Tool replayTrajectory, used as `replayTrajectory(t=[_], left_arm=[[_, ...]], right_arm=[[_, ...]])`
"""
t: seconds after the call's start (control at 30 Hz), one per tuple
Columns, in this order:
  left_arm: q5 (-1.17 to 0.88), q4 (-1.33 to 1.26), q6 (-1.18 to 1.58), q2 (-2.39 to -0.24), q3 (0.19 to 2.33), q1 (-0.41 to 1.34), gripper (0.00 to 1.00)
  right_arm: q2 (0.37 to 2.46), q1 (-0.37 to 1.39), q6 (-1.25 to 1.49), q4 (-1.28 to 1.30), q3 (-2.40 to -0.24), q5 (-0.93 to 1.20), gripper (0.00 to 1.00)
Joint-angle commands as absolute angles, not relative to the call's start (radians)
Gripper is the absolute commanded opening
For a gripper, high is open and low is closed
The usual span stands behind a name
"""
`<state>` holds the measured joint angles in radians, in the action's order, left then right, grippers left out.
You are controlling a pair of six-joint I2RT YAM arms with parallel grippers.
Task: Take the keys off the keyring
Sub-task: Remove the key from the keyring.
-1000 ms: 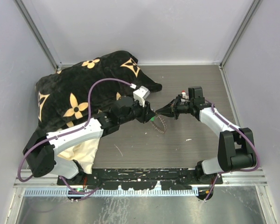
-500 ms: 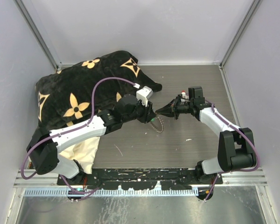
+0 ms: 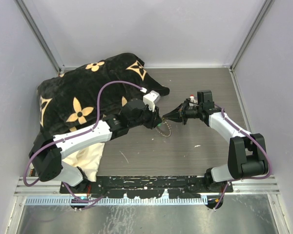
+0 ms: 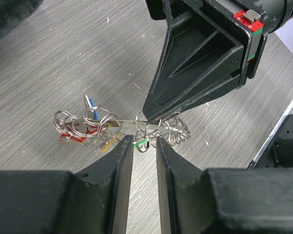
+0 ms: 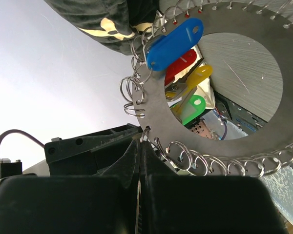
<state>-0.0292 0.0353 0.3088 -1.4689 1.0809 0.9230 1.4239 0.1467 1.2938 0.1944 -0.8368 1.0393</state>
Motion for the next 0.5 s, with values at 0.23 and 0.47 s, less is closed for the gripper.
replayTrajectory(t=[0.23, 0.47], left_arm=[[0.002, 0.037, 0.302, -1.468, 1.131, 0.927, 0.04], [0.022, 0.054, 0.297, -1.465, 1.121, 0.927, 0.00]], right_arm=[[1.399, 0.142, 1.315, 0.144, -0.845, 1.096, 0.01], [1.392, 0.141, 1.319, 0.128, -0.840, 1.110, 0.01]])
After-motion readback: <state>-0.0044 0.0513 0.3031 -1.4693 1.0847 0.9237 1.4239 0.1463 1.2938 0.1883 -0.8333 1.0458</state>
